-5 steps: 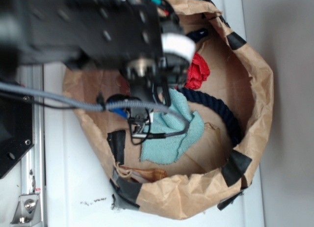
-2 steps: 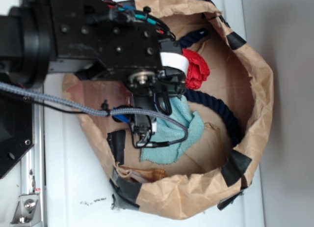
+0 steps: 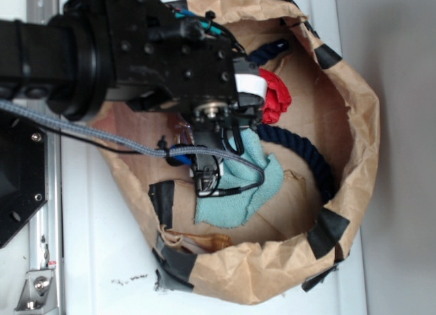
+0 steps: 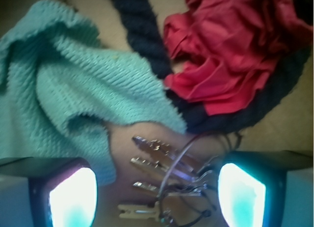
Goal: Grab the silver keys.
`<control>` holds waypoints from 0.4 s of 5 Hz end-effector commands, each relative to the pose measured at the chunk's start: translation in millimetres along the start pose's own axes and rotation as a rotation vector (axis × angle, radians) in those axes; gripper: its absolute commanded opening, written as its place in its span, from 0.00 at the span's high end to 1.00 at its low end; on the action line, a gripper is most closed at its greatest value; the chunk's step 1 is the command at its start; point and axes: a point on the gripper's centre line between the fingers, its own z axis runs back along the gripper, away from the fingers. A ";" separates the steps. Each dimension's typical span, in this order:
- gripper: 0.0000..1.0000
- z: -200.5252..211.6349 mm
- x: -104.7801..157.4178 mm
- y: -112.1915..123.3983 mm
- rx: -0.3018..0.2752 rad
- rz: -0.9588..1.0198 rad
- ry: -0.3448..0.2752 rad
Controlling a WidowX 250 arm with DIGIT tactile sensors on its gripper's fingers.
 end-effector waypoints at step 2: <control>0.13 -9.4 11.3 21.3 0.080 0.000 -0.005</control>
